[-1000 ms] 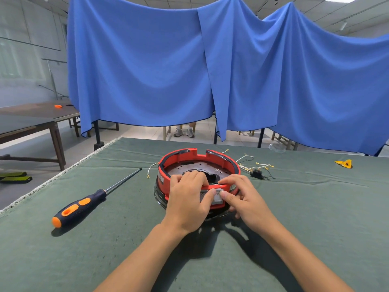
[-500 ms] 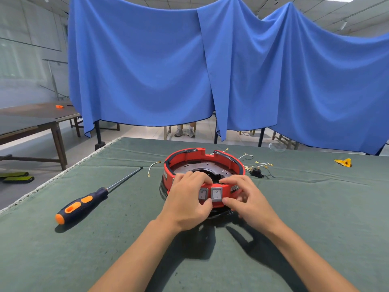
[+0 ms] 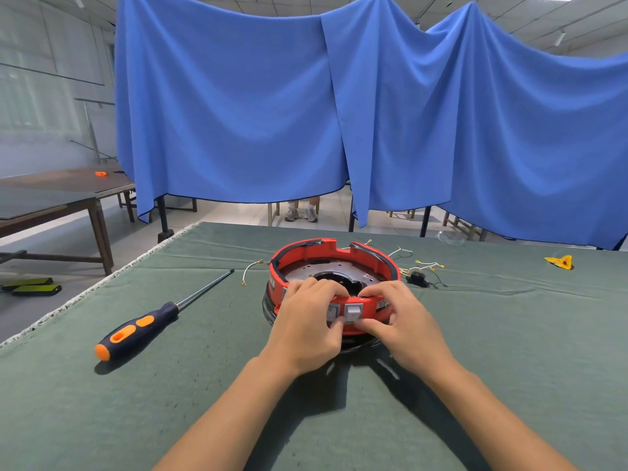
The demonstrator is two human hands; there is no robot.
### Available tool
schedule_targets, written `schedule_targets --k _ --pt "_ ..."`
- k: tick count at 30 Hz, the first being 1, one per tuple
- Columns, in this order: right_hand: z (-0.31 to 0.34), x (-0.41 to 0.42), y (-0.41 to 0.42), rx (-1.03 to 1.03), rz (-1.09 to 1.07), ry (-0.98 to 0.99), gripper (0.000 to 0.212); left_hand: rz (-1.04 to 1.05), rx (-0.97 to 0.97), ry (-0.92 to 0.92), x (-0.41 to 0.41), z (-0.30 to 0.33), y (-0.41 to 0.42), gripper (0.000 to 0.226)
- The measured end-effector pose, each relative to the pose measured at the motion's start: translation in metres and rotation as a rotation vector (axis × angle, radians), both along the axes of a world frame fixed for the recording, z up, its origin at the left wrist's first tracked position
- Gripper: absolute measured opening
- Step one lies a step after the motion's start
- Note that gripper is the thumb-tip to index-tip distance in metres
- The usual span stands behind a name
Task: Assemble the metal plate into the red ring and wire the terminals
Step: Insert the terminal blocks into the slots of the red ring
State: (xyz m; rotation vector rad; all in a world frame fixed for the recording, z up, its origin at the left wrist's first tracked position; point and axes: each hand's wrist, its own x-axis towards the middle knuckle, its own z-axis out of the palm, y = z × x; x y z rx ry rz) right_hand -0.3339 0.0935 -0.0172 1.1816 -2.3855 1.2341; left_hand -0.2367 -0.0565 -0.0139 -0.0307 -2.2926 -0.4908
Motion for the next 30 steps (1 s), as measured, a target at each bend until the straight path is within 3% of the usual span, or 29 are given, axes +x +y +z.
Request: schedule_targets --k 6,9,13,17,20,25,30 --pt "-0.002 0.002 0.005 -0.027 0.029 -0.040 0.043 -0.003 0.013 0.019 0.001 0.003 0.005 0.026" --pt "-0.003 -0.003 0.012 -0.033 -0.064 -0.036 0.055 0.005 0.133 0.086 0.001 0.005 0.006 0.024" --pt "0.001 -0.012 0.025 -0.029 -0.139 -0.074 0.043 0.000 0.369 0.108 0.003 0.009 -0.008 0.038" --pt "0.004 -0.003 0.022 0.014 -0.122 -0.065 0.034 0.236 0.071 0.174 0.006 0.011 -0.011 0.032" --pt "0.003 0.001 0.014 -0.043 -0.082 -0.028 0.030 0.264 -0.068 0.182 0.004 0.013 0.012 0.032" --pt "0.007 0.010 0.007 -0.164 -0.010 -0.077 0.010 0.304 0.073 0.120 0.004 0.017 0.027 0.048" --pt "0.010 0.018 0.005 -0.114 -0.072 0.015 0.003 0.298 0.093 0.052 0.009 0.027 0.019 0.063"
